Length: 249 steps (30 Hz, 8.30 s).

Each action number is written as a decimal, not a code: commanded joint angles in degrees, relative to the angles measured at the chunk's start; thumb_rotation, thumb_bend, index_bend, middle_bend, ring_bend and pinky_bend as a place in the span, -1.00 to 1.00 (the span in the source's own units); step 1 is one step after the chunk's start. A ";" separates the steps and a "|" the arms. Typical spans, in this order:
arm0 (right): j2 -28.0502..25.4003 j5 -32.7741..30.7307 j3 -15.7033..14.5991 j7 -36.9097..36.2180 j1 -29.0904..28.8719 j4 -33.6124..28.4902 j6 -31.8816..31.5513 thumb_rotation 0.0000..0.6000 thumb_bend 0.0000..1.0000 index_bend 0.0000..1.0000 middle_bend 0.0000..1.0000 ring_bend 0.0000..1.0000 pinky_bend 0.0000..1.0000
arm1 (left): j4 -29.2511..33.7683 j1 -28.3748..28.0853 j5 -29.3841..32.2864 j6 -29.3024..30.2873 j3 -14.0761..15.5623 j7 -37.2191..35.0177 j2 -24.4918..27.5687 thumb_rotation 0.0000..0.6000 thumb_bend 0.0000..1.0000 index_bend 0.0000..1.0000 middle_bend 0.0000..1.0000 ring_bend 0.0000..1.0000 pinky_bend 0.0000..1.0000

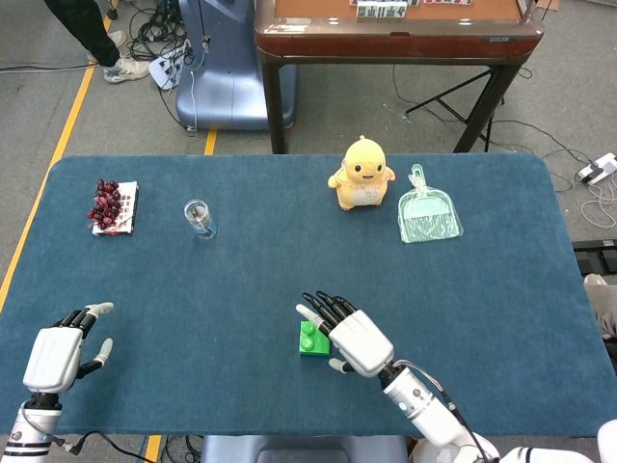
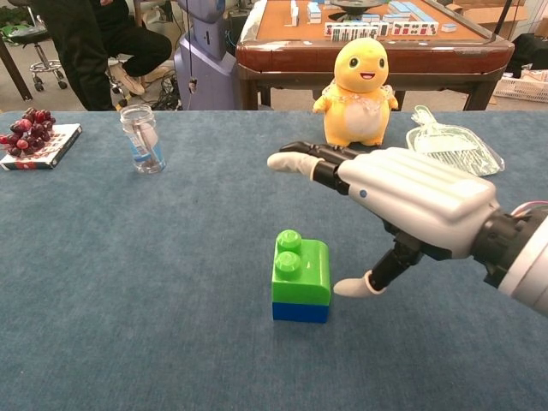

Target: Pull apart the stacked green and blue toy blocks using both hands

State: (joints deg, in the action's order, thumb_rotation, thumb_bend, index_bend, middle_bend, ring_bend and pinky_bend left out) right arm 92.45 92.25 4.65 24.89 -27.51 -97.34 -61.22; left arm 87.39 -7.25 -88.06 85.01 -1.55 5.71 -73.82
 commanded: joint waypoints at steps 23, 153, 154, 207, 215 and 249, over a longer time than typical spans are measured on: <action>7.17 -10.32 2.09 6.52 -5.22 5.66 4.48 1.00 -1.00 -1.00 -1.00 -1.00 -0.68 | 0.54 0.24 -0.04 -0.54 0.69 -1.47 0.04 1.00 -0.21 -0.38 -0.33 -0.32 0.07; -6.30 -34.76 11.64 -2.13 -16.07 -17.59 -4.77 1.00 -0.87 0.17 -0.72 -1.00 -0.68 | 30.47 -23.58 26.92 -19.98 -12.83 3.88 -12.27 1.00 -0.83 -0.45 1.00 1.00 1.00; -5.88 -34.84 11.57 -2.15 -16.21 -17.36 -4.81 1.00 -0.87 0.17 -0.72 -1.00 -0.68 | 30.09 -23.65 27.06 -19.64 -12.92 3.74 -12.63 1.00 -0.83 -0.45 1.00 1.00 1.00; 1.36 -33.63 12.15 -7.86 -17.24 -11.74 -4.69 1.00 -0.87 0.16 -0.73 -1.00 -0.68 | 23.99 -23.61 27.41 -9.58 -11.70 8.02 -21.92 1.00 -0.77 0.71 1.00 1.00 1.00; 0.44 -32.75 12.03 -9.25 -16.43 -12.34 -4.84 1.00 -0.87 0.17 -0.73 -1.00 -0.68 | 23.06 -23.36 27.57 -9.77 -11.64 8.36 -22.35 1.00 -0.77 0.78 1.00 1.00 1.00; -6.90 -35.55 5.67 -7.35 -10.54 -4.85 -2.24 1.00 -0.97 -1.00 -0.82 -1.00 -0.68 | 21.24 -26.68 22.65 -9.30 -9.31 21.49 -26.53 1.00 -0.85 -0.39 1.00 1.00 1.00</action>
State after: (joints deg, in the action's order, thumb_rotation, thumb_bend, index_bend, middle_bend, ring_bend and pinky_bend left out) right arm 85.78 56.45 10.37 17.64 -38.23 -101.97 -63.30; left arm 108.63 -34.15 -64.92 75.33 -11.10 27.06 -100.56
